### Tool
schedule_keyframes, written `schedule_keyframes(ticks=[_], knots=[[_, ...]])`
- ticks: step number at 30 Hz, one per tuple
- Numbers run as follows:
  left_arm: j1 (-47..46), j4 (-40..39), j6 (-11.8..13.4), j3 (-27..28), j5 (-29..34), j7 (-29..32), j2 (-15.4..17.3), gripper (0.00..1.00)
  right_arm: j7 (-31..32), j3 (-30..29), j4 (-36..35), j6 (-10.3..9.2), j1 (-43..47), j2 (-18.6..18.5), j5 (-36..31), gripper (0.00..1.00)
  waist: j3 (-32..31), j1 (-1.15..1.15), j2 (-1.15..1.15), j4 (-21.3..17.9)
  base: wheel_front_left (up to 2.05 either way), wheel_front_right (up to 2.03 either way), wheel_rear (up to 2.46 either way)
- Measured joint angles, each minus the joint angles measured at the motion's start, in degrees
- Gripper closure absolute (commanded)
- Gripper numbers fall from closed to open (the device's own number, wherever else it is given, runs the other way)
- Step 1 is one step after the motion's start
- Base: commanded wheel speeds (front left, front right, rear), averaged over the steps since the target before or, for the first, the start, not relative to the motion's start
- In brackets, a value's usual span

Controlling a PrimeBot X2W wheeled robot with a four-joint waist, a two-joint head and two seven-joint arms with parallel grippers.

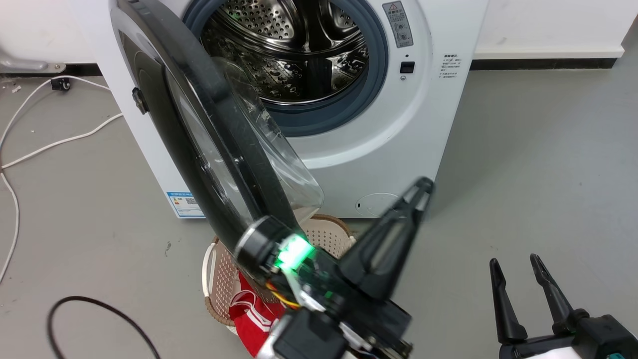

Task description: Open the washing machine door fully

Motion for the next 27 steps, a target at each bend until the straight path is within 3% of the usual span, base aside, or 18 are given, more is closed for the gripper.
schedule_keyframes(ticks=[6, 15, 21, 27], knots=[[-0.35, 2.58, 0.09, -5.09, -0.47, 0.00, 0.00, 1.00, 0.00, 0.16, 0.22, 0.00, -0.07, 0.00, 0.03, 0.00, 0.19, 0.00, 0.00, 0.04, 0.00, 0.00, 0.00], [1.87, 8.18, -1.01, -7.87, -0.78, 0.00, 0.07, 1.00, 0.00, 0.49, 0.45, 0.00, -0.47, 0.00, 0.18, 0.00, 0.60, 0.00, 0.00, 0.22, 0.00, 0.00, 0.00], [5.51, 11.36, -1.07, -6.38, -0.86, 0.00, 1.04, 1.00, 0.00, 0.70, 0.51, 0.00, -0.60, 0.00, 0.18, 0.00, 1.19, 0.00, 0.00, 0.35, 0.00, 0.00, 0.00], [8.93, 13.14, 0.93, -1.16, -1.77, 0.00, 1.56, 1.00, 0.00, 0.54, 0.82, 0.00, -1.42, 0.00, 0.19, 0.00, 2.25, 0.00, 0.00, 0.46, 0.00, 0.00, 0.00]])
